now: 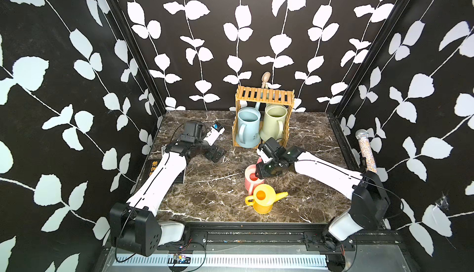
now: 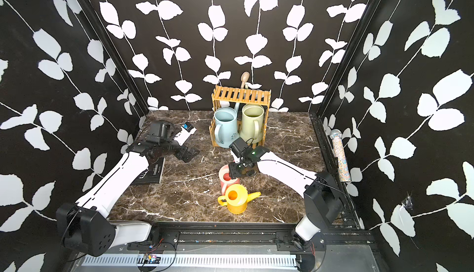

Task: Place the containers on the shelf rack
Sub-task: 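Pick up a container from the center of the board.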

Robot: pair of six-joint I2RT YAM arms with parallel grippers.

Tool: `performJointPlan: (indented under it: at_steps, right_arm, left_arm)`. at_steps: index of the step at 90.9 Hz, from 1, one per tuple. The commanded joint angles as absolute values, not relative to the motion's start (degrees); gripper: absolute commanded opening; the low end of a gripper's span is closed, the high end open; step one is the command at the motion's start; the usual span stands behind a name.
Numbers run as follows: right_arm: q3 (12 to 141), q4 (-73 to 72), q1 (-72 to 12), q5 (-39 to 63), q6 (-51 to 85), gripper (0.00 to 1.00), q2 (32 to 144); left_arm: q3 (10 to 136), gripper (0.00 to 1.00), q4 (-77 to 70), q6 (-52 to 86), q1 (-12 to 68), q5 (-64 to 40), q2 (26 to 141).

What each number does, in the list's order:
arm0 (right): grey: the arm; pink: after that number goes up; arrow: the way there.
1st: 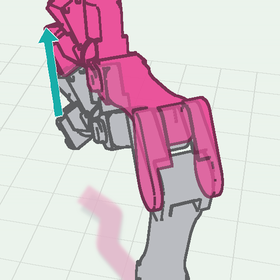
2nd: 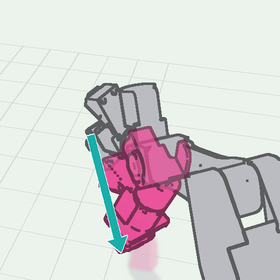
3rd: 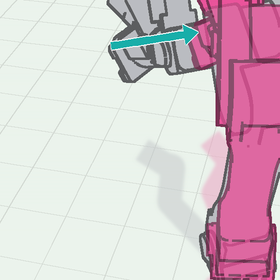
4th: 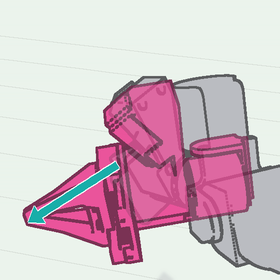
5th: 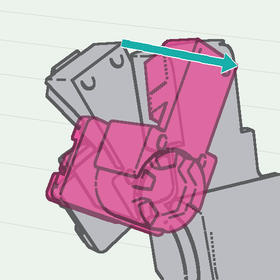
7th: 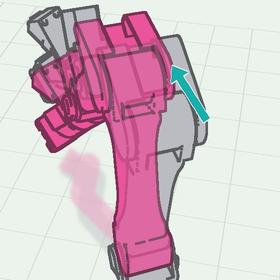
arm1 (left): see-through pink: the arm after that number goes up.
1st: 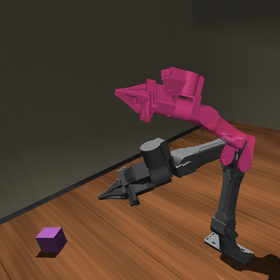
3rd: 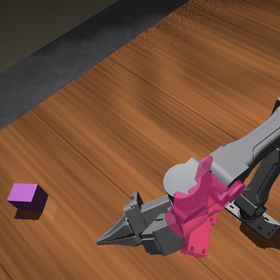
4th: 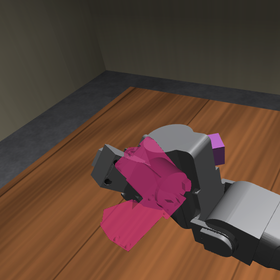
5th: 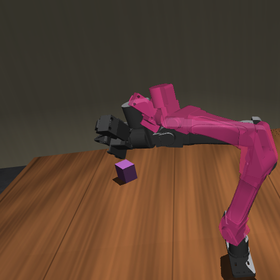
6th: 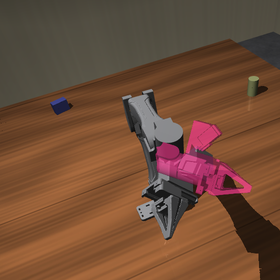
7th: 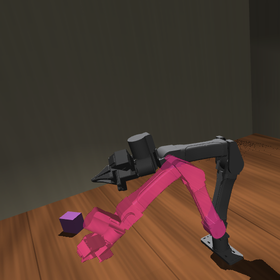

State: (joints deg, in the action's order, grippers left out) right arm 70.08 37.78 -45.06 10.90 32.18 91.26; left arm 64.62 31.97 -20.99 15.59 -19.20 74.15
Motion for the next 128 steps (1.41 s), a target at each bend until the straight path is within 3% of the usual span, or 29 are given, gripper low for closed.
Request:
performJointPlan:
  at_steps: [1,25,48,70,109,128]
  right_arm:
    - [69.8,33.1,-45.4,9.7,35.1,0.44,93.2]
    - [71.6,25.4,-45.6,7.8,41.2,0.37,97.2]
    - [74.8,26.6,-45.8,6.4,40.1,0.44,98.0]
    - [75.7,29.4,-45.7,4.4,37.9,0.6,93.8]
    - [71.6,31.6,-42.6,0.7,36.2,0.68,85.4]
    - [68.5,30.2,-40.0,-2.0,36.6,0.76,80.4]
  left_arm:
    - [64.8,0.98,31.9,-20.5,15.1,-20.4,72.2]
    - [62.4,0.98,31.1,-19.6,14.9,-25.4,71.9]
    - [55.7,0.95,25.6,-12.9,15.5,-37.7,72.4]
    - [53.6,0.95,27.4,-18.6,24.7,-28.5,74.6]
    - [50.3,0.93,25.0,-16.6,34.1,-22.1,76.6]
    - [50.3,0.85,21.2,-12.9,35.1,-15.4,79.5]
